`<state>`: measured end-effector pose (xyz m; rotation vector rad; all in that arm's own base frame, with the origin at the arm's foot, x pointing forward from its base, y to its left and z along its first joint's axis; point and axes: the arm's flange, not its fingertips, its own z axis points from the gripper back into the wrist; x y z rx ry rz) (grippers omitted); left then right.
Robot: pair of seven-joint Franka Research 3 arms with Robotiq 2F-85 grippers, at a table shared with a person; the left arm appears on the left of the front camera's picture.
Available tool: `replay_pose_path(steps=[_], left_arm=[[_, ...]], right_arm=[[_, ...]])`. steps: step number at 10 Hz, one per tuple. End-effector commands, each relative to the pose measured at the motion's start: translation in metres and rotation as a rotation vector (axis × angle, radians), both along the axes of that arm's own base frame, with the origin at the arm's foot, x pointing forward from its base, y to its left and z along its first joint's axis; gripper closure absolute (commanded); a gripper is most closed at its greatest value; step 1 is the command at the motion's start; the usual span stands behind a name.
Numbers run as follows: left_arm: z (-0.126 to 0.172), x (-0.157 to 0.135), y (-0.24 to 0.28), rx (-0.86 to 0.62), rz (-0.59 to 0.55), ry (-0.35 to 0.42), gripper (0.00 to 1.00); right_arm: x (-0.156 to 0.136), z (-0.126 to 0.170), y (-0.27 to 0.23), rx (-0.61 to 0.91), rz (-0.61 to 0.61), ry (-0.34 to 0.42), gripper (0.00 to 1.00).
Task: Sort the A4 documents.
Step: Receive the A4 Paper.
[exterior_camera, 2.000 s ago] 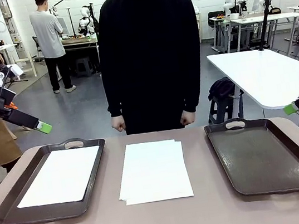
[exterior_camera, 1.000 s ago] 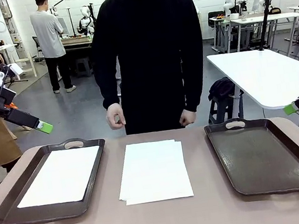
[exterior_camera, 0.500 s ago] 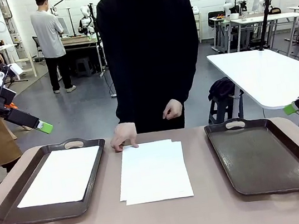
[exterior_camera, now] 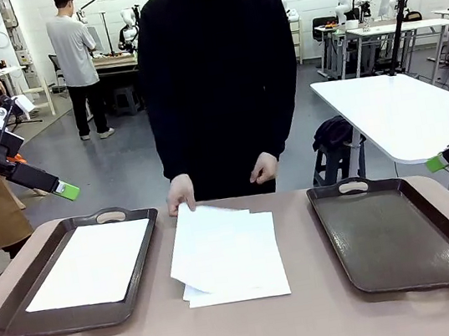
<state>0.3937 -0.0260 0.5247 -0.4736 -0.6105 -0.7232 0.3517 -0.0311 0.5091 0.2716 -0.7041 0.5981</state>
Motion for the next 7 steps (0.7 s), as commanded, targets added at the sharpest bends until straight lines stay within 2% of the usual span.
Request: replay_pose_path(steps=[1,7], left_arm=[[-0.0007,0.0001,0.0003,-0.005,-0.001,0.001,0.00],[-0.0007,0.0001,0.0003,-0.005,-0.001,0.001,0.00]], right_arm=[[0.0011,-0.0023,-0.0002,0.017,0.008,0.005,0.00],[0.0011,-0.0023,-0.0002,0.017,0.008,0.005,0.00]])
